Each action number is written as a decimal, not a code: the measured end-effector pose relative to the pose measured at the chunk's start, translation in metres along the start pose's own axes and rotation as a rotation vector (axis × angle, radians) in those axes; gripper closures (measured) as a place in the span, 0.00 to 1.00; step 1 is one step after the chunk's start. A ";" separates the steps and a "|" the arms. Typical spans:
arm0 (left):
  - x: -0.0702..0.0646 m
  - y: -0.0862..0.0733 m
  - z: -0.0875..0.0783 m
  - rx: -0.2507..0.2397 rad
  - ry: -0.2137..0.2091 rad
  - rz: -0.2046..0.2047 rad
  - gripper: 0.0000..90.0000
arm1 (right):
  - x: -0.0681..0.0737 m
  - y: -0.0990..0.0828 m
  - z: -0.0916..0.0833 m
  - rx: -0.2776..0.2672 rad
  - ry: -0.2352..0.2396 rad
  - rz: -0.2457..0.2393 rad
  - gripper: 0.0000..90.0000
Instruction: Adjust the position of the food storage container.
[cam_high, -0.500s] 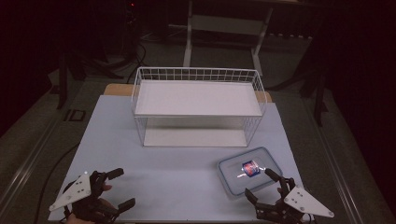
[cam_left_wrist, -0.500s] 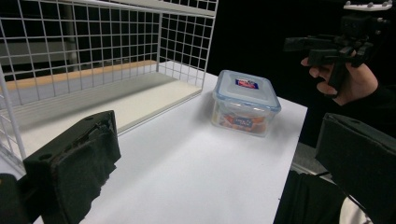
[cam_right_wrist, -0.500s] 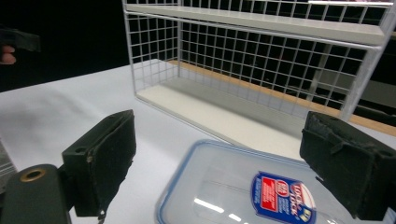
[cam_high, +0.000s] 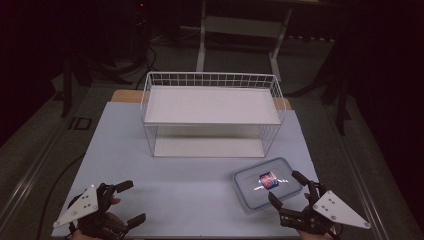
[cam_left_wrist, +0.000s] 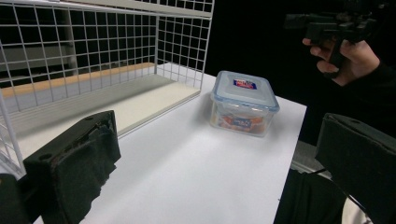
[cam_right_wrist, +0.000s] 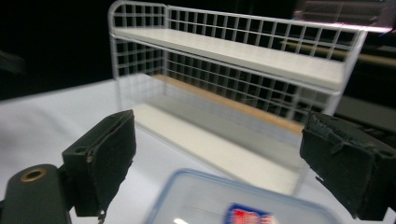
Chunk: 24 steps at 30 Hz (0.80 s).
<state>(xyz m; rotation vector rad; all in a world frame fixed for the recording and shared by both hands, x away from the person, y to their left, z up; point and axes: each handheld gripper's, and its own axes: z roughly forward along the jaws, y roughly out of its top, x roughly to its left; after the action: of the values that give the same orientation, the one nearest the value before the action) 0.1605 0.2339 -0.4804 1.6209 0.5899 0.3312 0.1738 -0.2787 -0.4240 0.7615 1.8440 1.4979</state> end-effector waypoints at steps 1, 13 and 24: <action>0.000 0.000 0.000 0.000 0.000 0.000 0.00 | 0.000 0.001 0.001 0.007 -0.023 -0.025 0.12; 0.000 -0.001 0.001 0.000 -0.003 -0.009 0.00 | -0.029 0.001 0.022 0.106 -0.017 -0.005 0.32; 0.000 -0.001 0.002 0.002 -0.006 -0.006 0.00 | -0.074 -0.021 0.025 0.173 -0.132 0.029 0.66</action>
<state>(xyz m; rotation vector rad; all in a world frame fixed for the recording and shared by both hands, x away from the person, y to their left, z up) 0.1612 0.2324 -0.4818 1.6213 0.5907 0.3212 0.2389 -0.3237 -0.4403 0.9497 1.8858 1.2851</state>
